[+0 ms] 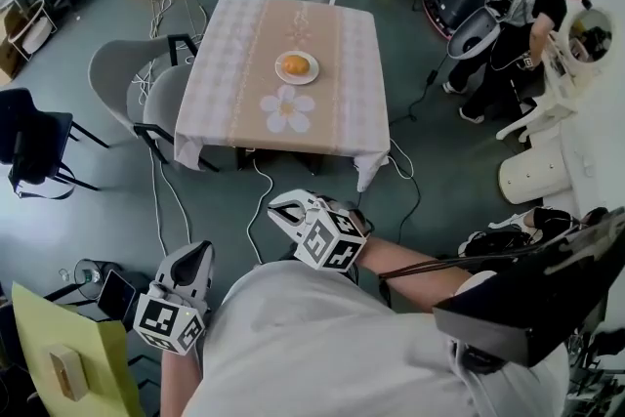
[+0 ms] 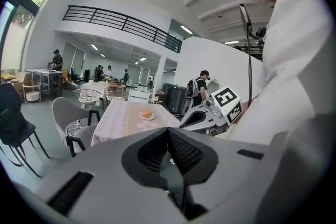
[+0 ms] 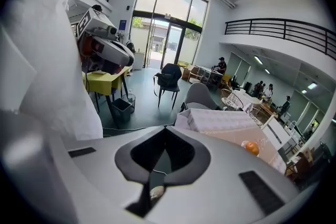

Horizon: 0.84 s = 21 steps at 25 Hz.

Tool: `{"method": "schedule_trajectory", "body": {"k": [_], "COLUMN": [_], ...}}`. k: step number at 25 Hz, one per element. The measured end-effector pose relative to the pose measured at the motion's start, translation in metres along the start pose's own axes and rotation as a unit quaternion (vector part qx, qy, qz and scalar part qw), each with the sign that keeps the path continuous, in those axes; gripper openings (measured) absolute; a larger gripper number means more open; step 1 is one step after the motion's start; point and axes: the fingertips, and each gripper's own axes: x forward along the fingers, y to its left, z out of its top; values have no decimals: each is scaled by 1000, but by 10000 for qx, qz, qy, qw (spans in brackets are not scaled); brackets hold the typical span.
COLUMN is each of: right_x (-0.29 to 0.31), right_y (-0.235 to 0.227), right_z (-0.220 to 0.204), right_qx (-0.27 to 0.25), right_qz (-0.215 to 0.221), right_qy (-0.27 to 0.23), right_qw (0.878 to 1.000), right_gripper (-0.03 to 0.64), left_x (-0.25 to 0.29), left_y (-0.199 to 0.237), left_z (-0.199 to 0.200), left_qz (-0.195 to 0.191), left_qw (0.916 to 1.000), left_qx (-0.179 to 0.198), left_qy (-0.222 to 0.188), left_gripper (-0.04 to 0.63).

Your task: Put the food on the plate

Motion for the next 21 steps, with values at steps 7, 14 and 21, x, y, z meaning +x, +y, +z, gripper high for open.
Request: {"method": "schedule_trajectory", "body": {"k": [7, 14, 21], "right_x": [9, 11, 20], "right_y": [7, 3, -10], "right_z": [6, 0, -9], "right_qx": [-43, 47, 141], "right_qz": [102, 81, 49], "right_qy": [1, 58, 144], "right_qw": [9999, 9999, 9998], "right_gripper": [12, 12, 12], "left_x": [-8, -6, 1], "left_y": [6, 8, 21], "left_z": [-4, -10, -16], "left_qz": [89, 65, 83], "left_qw": [9999, 9999, 9997], "left_qx": [-57, -117, -224], "left_qy": [-2, 48, 76], "left_gripper": [9, 9, 9]}}
